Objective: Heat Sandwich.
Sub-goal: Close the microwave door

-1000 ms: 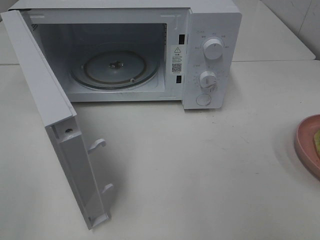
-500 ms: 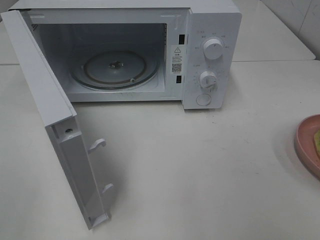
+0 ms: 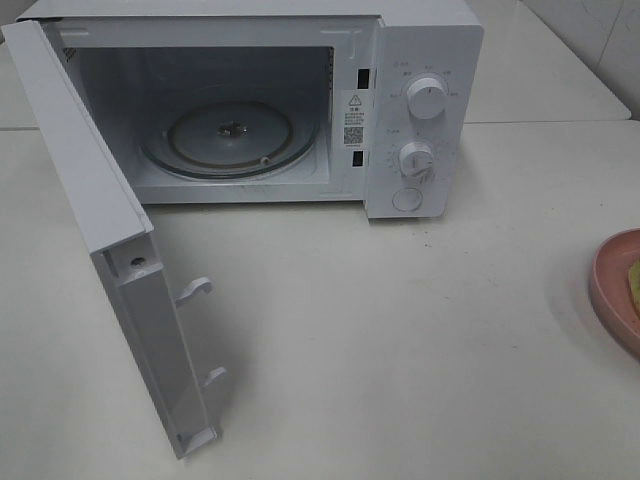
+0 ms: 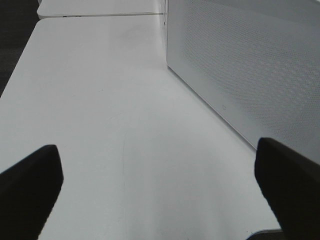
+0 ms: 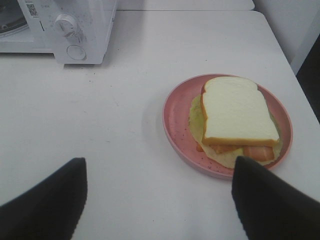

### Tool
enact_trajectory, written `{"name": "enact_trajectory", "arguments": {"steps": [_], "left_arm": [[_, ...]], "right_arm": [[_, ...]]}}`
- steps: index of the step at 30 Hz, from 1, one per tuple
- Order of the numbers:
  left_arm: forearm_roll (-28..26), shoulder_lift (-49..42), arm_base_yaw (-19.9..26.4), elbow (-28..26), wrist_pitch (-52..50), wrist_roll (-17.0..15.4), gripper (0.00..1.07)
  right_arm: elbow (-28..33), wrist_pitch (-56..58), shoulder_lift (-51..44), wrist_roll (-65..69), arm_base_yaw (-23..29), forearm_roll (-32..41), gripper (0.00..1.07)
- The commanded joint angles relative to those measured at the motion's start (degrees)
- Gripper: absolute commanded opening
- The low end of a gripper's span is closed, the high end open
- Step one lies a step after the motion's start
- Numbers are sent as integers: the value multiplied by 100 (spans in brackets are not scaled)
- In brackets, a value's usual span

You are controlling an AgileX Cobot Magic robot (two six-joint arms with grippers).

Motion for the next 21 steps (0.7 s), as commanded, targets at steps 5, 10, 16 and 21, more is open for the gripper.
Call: {"name": "enact_trajectory", "arguments": {"steps": [5,10,16,21], "left_arm": [[-34,-155,-29,17,-92,-46,101],[-34,-155,-29,17,-92,-46,101],[-34,-155,-29,17,-92,-46,101],[-34,-155,-29,17,-92,-46,101]], "right_arm": [[6,-40,-160,-69,-29,29,76],[6,-40,-160,-69,-29,29,76],[6,-40,-160,-69,-29,29,76],[6,-40,-160,-69,-29,29,76]]}}
